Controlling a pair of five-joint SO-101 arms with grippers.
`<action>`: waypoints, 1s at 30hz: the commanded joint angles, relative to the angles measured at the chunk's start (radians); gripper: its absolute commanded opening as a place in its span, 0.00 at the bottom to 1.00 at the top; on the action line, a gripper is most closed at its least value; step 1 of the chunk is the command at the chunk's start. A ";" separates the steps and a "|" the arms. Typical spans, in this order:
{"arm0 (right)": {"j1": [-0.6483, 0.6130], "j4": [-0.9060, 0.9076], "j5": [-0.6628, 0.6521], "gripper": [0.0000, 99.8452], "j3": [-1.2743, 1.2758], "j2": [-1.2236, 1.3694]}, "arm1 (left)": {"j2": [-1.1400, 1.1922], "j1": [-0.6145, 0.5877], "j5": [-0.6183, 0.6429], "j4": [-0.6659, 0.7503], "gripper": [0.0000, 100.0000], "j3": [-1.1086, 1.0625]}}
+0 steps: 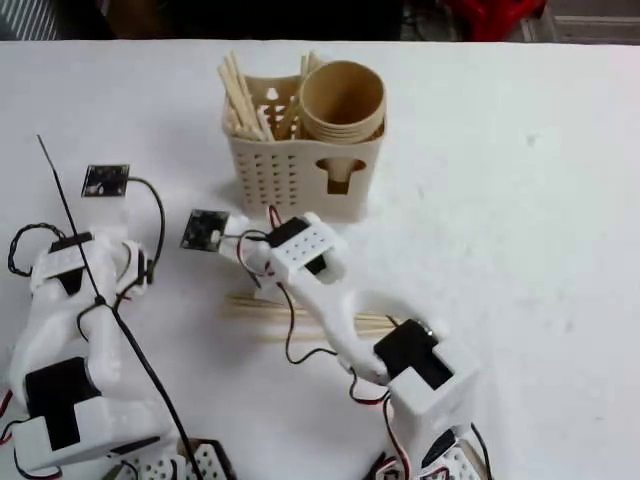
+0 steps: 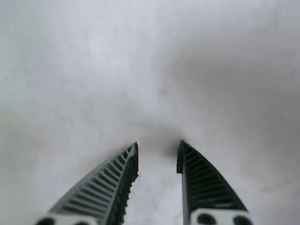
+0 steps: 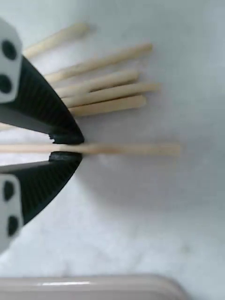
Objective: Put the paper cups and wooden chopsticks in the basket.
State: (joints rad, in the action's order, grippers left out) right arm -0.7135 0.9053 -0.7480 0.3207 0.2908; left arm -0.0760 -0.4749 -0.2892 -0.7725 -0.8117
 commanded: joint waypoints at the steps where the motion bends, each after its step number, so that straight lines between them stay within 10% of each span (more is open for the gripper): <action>1: 0.033 0.030 0.041 0.02 -0.003 -0.081 | 0.004 0.012 -0.011 0.015 0.15 0.008; 18: 0.087 0.278 0.267 0.02 -0.003 -0.751 | 0.004 0.012 -0.011 0.015 0.15 0.009; 30: 0.090 -0.259 0.269 0.02 -0.199 -0.871 | 0.002 0.012 -0.011 0.015 0.15 0.006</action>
State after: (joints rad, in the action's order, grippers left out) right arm -0.6291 0.8193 -0.4856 0.2010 -0.5869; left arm -0.0760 -0.4749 -0.2892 -0.7725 -0.8117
